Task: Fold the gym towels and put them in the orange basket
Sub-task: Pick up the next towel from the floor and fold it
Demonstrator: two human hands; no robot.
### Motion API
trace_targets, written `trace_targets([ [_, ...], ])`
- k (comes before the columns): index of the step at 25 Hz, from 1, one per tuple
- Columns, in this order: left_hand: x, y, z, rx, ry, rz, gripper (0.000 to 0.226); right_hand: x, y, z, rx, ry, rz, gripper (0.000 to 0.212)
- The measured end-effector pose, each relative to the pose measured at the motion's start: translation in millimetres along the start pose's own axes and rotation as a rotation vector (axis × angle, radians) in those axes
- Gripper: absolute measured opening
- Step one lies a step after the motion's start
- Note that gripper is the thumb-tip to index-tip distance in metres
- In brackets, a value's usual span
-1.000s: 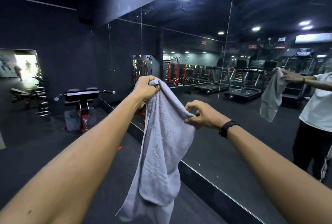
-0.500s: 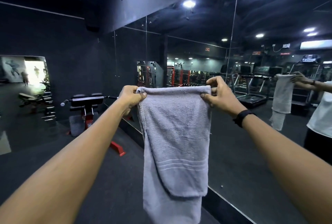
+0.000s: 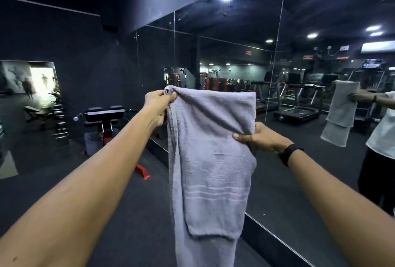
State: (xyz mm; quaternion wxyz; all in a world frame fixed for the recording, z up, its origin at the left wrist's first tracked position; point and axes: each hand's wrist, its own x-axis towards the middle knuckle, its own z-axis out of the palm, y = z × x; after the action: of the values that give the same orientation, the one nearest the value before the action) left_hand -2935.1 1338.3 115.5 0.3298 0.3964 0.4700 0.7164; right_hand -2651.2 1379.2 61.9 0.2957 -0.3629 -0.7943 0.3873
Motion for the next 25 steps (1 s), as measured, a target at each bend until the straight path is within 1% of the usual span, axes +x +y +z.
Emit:
trace_targets([
  [1,0.9,-2.1,-1.1,-0.103,0.032,0.020,0.012,-0.1,-5.8,0.6,0.066,0.046,-0.027,0.013],
  [2,-0.9,-2.9,-3.2,-0.207,0.041,0.045,0.012,2.8,-11.0,-1.2,0.138,0.064,-0.054,0.017],
  [3,-5.3,-3.2,-7.1,-0.270,0.007,0.055,0.021,5.4,-18.0,-2.1,0.219,0.074,-0.076,0.031],
  [4,-9.4,-6.7,-12.4,-0.255,-0.092,0.038,0.041,7.9,-25.2,-1.1,0.307,0.071,-0.098,0.038],
  [5,-15.1,-16.7,-18.9,-0.156,-0.237,-0.024,0.063,10.9,-32.1,1.6,0.384,0.091,-0.113,0.032],
  [6,-24.9,-33.2,-24.3,-0.028,-0.391,-0.119,0.076,14.2,-36.1,3.1,0.429,0.124,-0.126,0.019],
  [7,-40.4,-54.0,-28.1,0.123,-0.525,-0.212,0.075,15.4,-40.7,4.0,0.450,0.151,-0.138,0.005],
  [8,-53.2,-75.2,-28.4,0.264,-0.609,-0.272,0.068,15.2,-45.4,4.0,0.436,0.182,-0.141,0.006],
  [9,-60.5,-89.1,-24.6,0.329,-0.619,-0.271,0.056,13.6,-48.3,3.0,0.408,0.204,-0.135,0.012],
  [10,-63.8,-94.3,-18.1,0.299,-0.580,-0.227,0.042,12.0,-48.3,0.5,0.378,0.214,-0.122,0.015],
  [12,-54.6,-84.6,-6.5,0.116,-0.457,-0.113,0.013,8.4,-43.8,-7.4,0.356,0.224,-0.069,0.012],
  [13,-48.2,-75.1,-2.0,-0.015,-0.410,-0.070,0.010,6.7,-41.7,-12.0,0.373,0.234,-0.049,0.009],
  [14,-44.4,-66.8,2.1,-0.158,-0.397,-0.028,0.017,5.3,-41.0,-16.3,0.408,0.246,-0.042,0.007],
  [15,-43.5,-64.9,5.9,-0.257,-0.417,0.001,0.034,4.3,-42.1,-20.3,0.471,0.256,-0.051,0.008],
  [16,-47.7,-70.9,10.9,-0.244,-0.477,0.003,0.054,3.3,-43.4,-23.8,0.533,0.270,-0.060,0.010],
  [17,-59.4,-82.2,16.8,-0.134,-0.554,-0.056,0.070,2.4,-43.5,-26.4,0.583,0.284,-0.064,0.011],
  [18,-74.7,-95.2,22.0,-0.011,-0.623,-0.155,0.080,1.2,-43.0,-28.0,0.601,0.292,-0.063,0.010],
  [19,-85.3,-106.3,26.1,0.048,-0.670,-0.252,0.087,1.0,-41.1,-28.8,0.600,0.305,-0.050,0.010],
  [20,-88.3,-113.2,28.7,0.046,-0.672,-0.313,0.090,0.0,-39.2,-30.8,0.587,0.318,-0.018,0.010],
  [22,-82.7,-112.7,29.0,-0.055,-0.635,-0.343,0.087,0.4,-31.2,-40.2,0.601,0.365,0.087,0.014],
  [23,-76.7,-107.6,27.5,-0.113,-0.616,-0.363,0.080,1.1,-26.4,-44.5,0.640,0.390,0.151,0.016],
  [24,-72.0,-100.4,28.4,-0.160,-0.592,-0.392,0.068,0.0,-22.5,-47.8,0.691,0.411,0.209,0.017],
  [25,-66.7,-94.0,31.5,-0.193,-0.559,-0.428,0.052,-2.9,-20.6,-49.3,0.752,0.390,0.237,0.017],
])
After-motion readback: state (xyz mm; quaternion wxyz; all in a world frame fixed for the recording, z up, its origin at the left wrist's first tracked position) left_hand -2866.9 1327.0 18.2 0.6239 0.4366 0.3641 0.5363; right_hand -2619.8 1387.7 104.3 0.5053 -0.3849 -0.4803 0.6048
